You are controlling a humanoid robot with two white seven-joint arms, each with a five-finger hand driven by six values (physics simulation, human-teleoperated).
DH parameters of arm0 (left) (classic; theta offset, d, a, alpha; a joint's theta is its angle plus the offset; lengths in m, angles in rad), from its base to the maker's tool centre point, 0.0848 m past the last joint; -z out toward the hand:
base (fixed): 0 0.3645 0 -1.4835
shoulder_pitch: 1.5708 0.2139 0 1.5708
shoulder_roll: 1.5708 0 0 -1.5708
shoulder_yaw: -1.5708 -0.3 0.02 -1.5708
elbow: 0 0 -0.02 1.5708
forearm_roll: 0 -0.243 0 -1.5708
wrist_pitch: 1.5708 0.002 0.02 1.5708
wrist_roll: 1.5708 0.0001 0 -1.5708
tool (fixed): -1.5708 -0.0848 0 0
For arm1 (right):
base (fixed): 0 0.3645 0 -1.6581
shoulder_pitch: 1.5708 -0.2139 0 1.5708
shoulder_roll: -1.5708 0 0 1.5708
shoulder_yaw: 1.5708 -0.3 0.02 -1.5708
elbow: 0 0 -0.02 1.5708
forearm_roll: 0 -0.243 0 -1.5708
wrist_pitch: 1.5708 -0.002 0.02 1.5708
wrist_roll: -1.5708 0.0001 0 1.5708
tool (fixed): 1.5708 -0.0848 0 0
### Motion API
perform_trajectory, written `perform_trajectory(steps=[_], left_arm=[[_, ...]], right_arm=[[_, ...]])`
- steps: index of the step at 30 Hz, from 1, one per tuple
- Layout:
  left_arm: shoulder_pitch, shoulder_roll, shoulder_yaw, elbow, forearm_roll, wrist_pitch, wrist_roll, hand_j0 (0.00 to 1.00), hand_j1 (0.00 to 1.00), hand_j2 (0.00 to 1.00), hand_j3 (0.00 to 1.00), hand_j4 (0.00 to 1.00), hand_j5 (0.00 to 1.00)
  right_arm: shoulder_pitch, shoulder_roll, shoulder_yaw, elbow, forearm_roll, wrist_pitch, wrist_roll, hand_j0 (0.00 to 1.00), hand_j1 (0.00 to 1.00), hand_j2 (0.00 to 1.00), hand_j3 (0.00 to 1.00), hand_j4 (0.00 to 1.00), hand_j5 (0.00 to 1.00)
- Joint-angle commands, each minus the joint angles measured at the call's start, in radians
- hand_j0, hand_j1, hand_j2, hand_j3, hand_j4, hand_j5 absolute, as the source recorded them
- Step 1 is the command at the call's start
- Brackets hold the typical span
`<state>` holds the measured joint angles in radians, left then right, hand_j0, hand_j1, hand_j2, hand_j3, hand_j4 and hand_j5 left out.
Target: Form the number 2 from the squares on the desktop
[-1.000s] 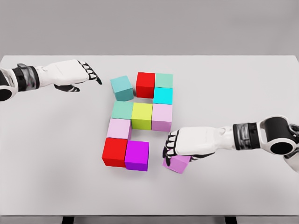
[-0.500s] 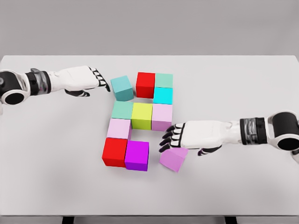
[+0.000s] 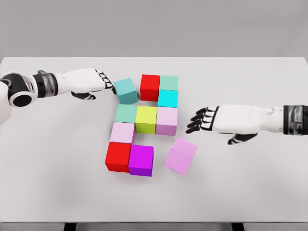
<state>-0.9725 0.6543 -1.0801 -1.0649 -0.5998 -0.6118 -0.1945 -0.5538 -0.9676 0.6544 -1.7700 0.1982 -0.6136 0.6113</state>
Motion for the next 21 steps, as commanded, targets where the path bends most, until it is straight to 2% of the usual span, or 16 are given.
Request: perform_trajectory(steps=[1,6,14,18,21], left_arm=[[0.0,-0.005,0.002,0.008,0.005,0.001,0.001,0.74,0.74,0.74,0.74,0.74,0.74],[-0.008,-0.015,0.003,0.034,0.005,0.001,0.0,0.74,0.74,0.74,0.74,0.74,0.74],[-0.009,-0.044,0.003,0.069,0.005,0.001,-0.002,0.74,0.74,0.74,0.74,0.74,0.74],[-0.012,-0.051,0.005,0.079,0.005,0.001,-0.01,0.74,0.74,0.74,0.74,0.74,0.74],[-0.014,-0.056,0.005,0.083,0.005,0.001,-0.011,0.74,0.74,0.74,0.74,0.74,0.74]], right_arm=[[0.0,-0.033,-0.025,0.0,-0.01,0.003,0.0,0.99,0.99,0.99,0.99,0.99,0.99],[0.005,-0.138,-0.07,0.001,-0.003,0.003,0.0,0.99,0.99,0.99,0.99,0.99,0.99],[0.006,-0.184,-0.047,0.003,0.003,0.003,0.0,0.99,0.99,0.99,0.99,0.99,0.99],[-0.078,-0.241,0.096,0.003,0.006,0.003,0.0,0.99,0.99,0.99,0.99,0.99,0.99],[-0.086,-0.267,0.143,0.003,0.033,0.003,0.0,0.99,0.99,0.99,0.99,0.99,0.99]])
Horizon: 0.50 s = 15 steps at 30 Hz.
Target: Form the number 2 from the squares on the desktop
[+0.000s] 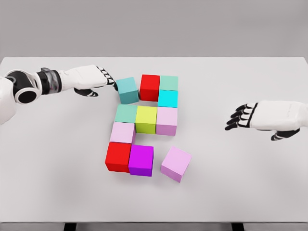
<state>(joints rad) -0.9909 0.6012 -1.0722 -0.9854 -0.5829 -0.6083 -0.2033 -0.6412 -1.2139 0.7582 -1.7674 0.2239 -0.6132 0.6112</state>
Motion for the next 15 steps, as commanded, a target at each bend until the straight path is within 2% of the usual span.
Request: perform_trajectory(steps=[1,4,6,9,11,15], left_arm=[[-0.002,-0.012,-0.002,0.02,-0.012,-0.003,-0.004,0.74,0.74,0.74,0.74,0.74,0.74],[-0.005,-0.028,-0.003,0.042,-0.012,-0.003,-0.005,0.74,0.74,0.74,0.74,0.74,0.74],[-0.008,-0.032,-0.003,0.048,-0.012,-0.003,-0.005,0.74,0.74,0.74,0.74,0.74,0.74],[-0.009,-0.034,-0.003,0.056,-0.012,-0.003,-0.005,0.75,0.75,0.75,0.75,0.75,0.75],[-0.012,-0.034,-0.002,0.059,-0.012,-0.003,-0.005,0.74,0.74,0.74,0.74,0.74,0.74],[-0.02,-0.049,-0.002,0.082,-0.012,-0.003,-0.005,0.75,0.75,0.75,0.75,0.75,0.75]], right_arm=[[0.0,-0.029,0.062,-0.001,0.009,0.002,0.0,0.99,0.99,0.99,0.99,0.99,0.99],[-0.006,-0.024,0.079,-0.003,0.011,0.002,0.0,0.99,0.99,0.99,0.99,0.99,0.99],[-0.024,-0.01,0.147,-0.003,0.011,0.002,0.0,0.99,0.99,0.99,0.99,0.99,0.99],[-0.048,0.007,0.171,-0.004,0.011,0.002,0.0,0.87,0.87,0.87,0.87,0.87,0.87],[-0.048,0.028,0.178,-0.004,0.011,0.002,0.0,0.83,0.83,0.83,0.83,0.83,0.83],[-0.054,0.028,0.177,-0.004,0.011,0.002,0.0,0.77,0.77,0.77,0.77,0.77,0.77]])
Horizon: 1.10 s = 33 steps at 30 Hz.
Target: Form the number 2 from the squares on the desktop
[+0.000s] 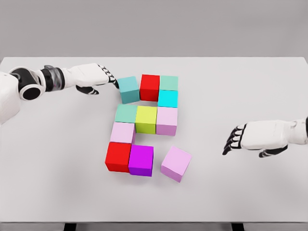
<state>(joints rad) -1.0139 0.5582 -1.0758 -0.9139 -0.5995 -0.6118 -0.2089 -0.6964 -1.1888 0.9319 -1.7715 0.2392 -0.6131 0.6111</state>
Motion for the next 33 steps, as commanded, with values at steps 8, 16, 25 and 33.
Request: perform_trajectory(steps=[8,16,25,33], left_arm=[[-0.011,-0.024,0.007,0.043,0.004,0.001,-0.001,0.75,0.75,0.75,0.75,0.75,0.75],[-0.021,-0.041,0.008,0.064,0.004,0.001,-0.003,0.75,0.75,0.75,0.75,0.75,0.75],[-0.026,-0.063,0.01,0.082,0.004,0.001,-0.003,0.75,0.75,0.75,0.75,0.75,0.75],[-0.034,-0.069,0.011,0.102,0.004,0.001,-0.003,0.76,0.76,0.76,0.76,0.76,0.76]], right_arm=[[0.001,0.043,0.025,0.0,-0.005,0.002,0.0,0.72,0.72,0.72,0.72,0.72,0.72],[0.001,0.11,0.045,0.0,-0.003,0.002,0.0,0.72,0.72,0.72,0.72,0.72,0.72],[0.001,0.149,0.07,0.0,0.002,0.002,0.0,0.71,0.71,0.71,0.71,0.71,0.71],[0.0,0.184,0.079,0.0,0.022,0.002,0.0,0.69,0.69,0.69,0.69,0.69,0.69]])
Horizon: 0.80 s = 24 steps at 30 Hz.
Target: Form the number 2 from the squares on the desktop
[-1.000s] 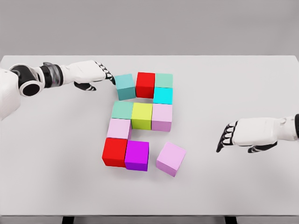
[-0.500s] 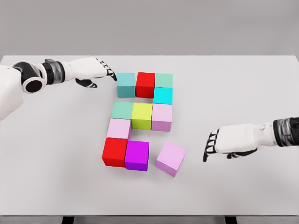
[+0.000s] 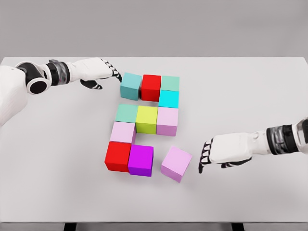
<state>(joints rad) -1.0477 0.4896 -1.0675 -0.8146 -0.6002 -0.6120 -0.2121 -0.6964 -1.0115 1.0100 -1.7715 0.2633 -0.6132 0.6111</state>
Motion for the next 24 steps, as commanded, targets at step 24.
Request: perform_trajectory(steps=[24], left_arm=[[0.011,0.0,0.003,0.04,0.005,0.001,-0.004,0.78,0.78,0.78,0.78,0.78,0.78]], right_arm=[[-0.002,0.065,-0.002,0.001,0.002,0.002,0.0,0.68,0.68,0.68,0.68,0.68,0.68]])
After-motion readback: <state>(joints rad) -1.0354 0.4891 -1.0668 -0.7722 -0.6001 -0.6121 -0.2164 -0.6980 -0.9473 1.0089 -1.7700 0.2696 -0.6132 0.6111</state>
